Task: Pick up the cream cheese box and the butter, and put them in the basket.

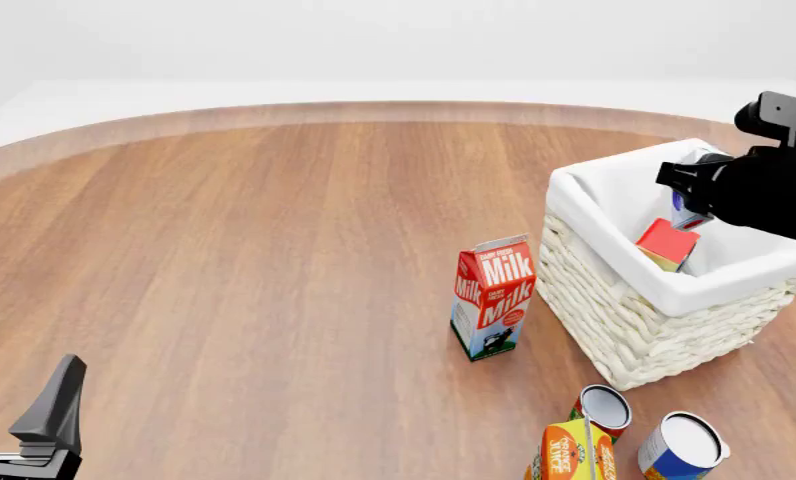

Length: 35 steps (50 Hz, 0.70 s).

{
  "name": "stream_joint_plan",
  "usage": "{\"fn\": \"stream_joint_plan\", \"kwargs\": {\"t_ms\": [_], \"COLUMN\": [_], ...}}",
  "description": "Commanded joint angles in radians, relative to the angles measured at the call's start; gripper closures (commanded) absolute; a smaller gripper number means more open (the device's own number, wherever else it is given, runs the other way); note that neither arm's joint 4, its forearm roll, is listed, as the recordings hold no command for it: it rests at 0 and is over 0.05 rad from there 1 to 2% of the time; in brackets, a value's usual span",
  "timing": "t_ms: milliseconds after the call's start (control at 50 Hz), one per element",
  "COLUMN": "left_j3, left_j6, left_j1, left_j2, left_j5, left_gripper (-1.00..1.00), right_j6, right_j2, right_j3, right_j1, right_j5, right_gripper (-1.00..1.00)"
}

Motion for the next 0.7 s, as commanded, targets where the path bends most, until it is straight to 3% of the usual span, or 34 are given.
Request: {"fn": "stream_joint_plan", "kwargs": {"t_ms": [20,700], "left_j3": [0.0,0.0], "left_j6": [0.0,0.0], "left_j1": [0.0,0.0], "left_j2": [0.0,0.0], "left_j5": [0.0,0.0], "left_gripper": [-1.0,-1.0], "right_j6": [0.007,0.016], "right_j2": [0.031,0.072], "right_j3": [0.002,0.011], "right_j1": [0.002,0.016], "right_j5": [-0.032,-0.067], "right_gripper": [1.0,1.0]}}
